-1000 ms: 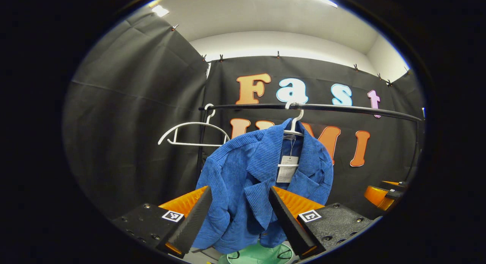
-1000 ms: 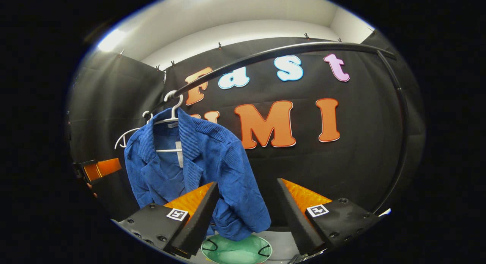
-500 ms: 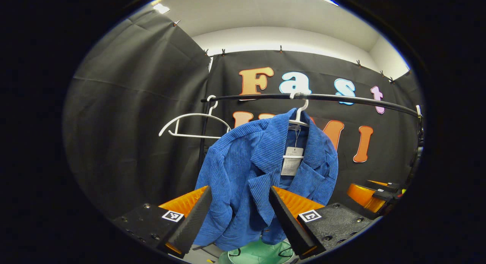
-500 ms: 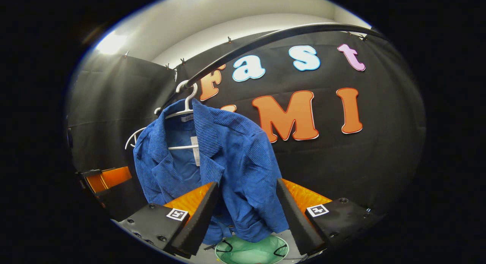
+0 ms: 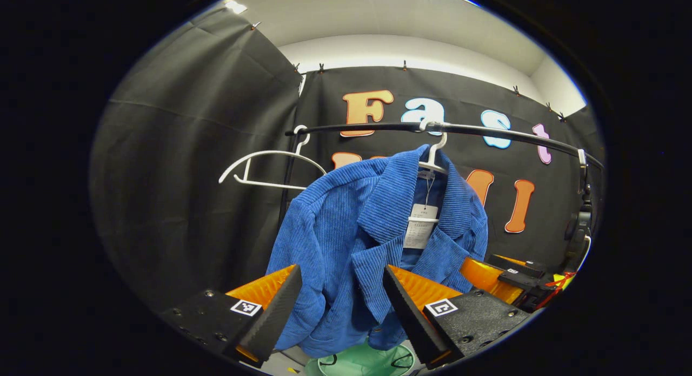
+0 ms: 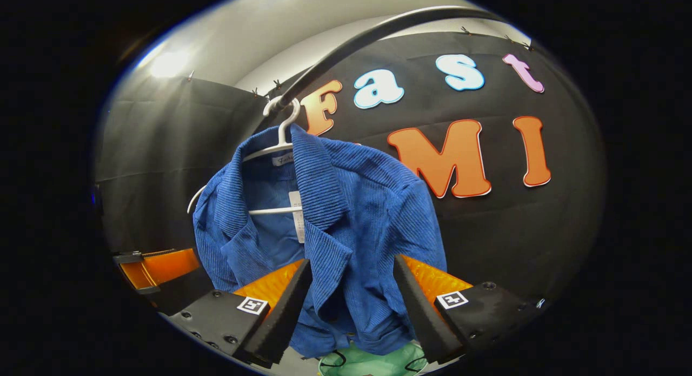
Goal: Grasp the clothes on the hanger with both hands and then place them into the laundry hamper below.
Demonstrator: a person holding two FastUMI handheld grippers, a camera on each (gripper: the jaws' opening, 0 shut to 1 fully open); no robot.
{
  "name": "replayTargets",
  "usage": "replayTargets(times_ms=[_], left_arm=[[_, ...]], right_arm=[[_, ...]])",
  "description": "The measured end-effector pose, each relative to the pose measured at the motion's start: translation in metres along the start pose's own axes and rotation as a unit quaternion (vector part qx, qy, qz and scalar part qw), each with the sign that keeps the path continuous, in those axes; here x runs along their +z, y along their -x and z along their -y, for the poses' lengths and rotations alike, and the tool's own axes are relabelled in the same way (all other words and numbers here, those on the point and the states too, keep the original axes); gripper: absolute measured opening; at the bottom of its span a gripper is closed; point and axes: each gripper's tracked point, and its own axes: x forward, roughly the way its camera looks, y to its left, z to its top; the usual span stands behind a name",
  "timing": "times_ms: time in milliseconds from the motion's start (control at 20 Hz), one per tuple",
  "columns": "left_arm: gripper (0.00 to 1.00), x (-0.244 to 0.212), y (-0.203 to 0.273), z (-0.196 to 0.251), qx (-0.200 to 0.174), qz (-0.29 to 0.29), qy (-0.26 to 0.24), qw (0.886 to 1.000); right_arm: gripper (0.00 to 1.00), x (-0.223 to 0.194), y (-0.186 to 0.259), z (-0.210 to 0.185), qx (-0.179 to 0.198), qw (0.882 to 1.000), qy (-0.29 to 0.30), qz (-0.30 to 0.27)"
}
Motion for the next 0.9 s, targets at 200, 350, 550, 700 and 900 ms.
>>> replayTargets(times_ms=[200, 350, 550, 700, 900], left_arm=[[0.92, -0.004, -0.017, 0.006, -0.002, -0.002, -0.006, 1.0], [0.92, -0.009, -0.028, 0.011, -0.004, -0.007, -0.005, 1.0], [0.92, -0.015, -0.044, 0.015, -0.004, -0.01, -0.009, 1.0], [0.92, -0.021, -0.057, 0.019, -0.004, -0.015, -0.009, 1.0], [0.95, -0.032, -0.073, 0.021, 0.001, -0.023, -0.009, 1.0]], right_arm=[[0.98, -0.003, -0.022, 0.0, 0.012, 1.0, -0.01, -0.007], [0.98, -0.008, -0.037, 0.0, 0.019, 1.0, -0.009, -0.012], [0.95, -0.011, -0.052, -0.003, 0.035, 0.999, -0.023, -0.018], [0.87, -0.013, -0.061, -0.014, 0.057, 0.997, -0.041, -0.019], [0.59, -0.017, -0.074, -0.017, 0.075, 0.996, -0.051, -0.028]])
